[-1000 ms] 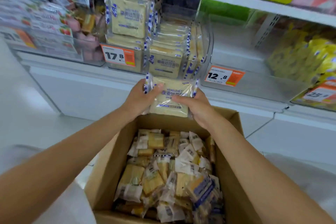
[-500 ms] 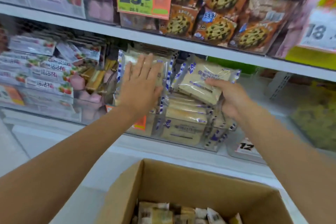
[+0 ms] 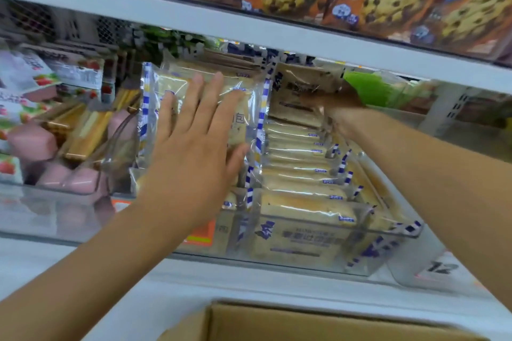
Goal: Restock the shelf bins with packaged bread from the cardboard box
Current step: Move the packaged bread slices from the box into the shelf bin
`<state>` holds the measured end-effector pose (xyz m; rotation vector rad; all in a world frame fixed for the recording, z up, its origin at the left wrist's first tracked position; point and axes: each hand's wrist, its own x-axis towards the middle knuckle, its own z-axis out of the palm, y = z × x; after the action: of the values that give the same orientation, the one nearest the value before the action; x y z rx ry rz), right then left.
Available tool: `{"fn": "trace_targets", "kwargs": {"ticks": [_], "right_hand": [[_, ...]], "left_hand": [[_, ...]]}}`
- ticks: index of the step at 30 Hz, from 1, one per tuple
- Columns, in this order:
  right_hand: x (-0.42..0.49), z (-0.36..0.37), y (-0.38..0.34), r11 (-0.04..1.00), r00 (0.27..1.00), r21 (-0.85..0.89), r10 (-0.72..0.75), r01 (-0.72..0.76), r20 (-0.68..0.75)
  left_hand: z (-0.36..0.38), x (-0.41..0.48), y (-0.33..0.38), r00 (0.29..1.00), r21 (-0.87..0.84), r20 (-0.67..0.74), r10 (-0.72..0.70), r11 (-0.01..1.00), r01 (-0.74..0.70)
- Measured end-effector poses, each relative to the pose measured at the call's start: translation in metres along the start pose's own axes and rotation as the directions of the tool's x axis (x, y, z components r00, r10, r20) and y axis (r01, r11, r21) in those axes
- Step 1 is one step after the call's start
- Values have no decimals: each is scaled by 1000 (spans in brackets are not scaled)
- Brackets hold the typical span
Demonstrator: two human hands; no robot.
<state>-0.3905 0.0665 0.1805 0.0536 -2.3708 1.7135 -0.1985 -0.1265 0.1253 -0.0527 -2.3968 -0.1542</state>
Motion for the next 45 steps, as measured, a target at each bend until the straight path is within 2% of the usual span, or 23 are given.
{"fn": "trace_targets", "kwargs": {"ticks": [5, 8, 12, 13, 16, 18, 20, 24, 27, 29, 36, 45], "right_hand": [[3, 9, -3, 985, 993, -141, -109, 102, -46], [6, 10, 3, 964, 992, -248, -111, 94, -53], [3, 17, 1, 840, 994, -541, -85, 34, -70], [1, 19, -1, 839, 997, -544, -60, 26, -45], [3, 20, 3, 926, 1000, -377, -26, 22, -4], [6, 19, 7, 943, 997, -330, -62, 47, -36], [9, 20, 10, 930, 989, -353, -131, 98, -70], [3, 17, 13, 808, 973, -582, -195, 91, -120], [-8, 14, 13, 704, 904, -669, -413, 240, -110], [-10, 16, 16, 656, 879, -684, -474, 319, -45], [-14, 12, 19, 664, 860, -608, -506, 435, 63], [-24, 5, 14, 674, 892, -615, -437, 410, 116]], "left_hand": [[-1, 0, 1, 1000, -20, -13, -4, 1000, 4], [-2, -1, 1, 1000, -27, -15, -7, 1000, 7], [-1, -1, 1, 1000, -35, -28, 0, 999, -1], [-1, -1, 1, 1000, -37, -30, 1, 999, -2], [-1, -1, 1, 999, -38, -35, 4, 999, -5], [-1, -1, 1, 999, -39, -41, 2, 999, -3], [-1, -1, 1, 999, -42, -43, 2, 999, -4], [-1, -1, 1, 999, -41, -46, 6, 999, -8], [-1, -2, 1, 999, -41, -41, 5, 999, -6], [-1, -2, 1, 999, -42, -43, 5, 999, -7], [-2, -2, 0, 999, -36, -42, 0, 999, -1], [-1, -2, -1, 999, -40, -44, 11, 999, -13]]}}
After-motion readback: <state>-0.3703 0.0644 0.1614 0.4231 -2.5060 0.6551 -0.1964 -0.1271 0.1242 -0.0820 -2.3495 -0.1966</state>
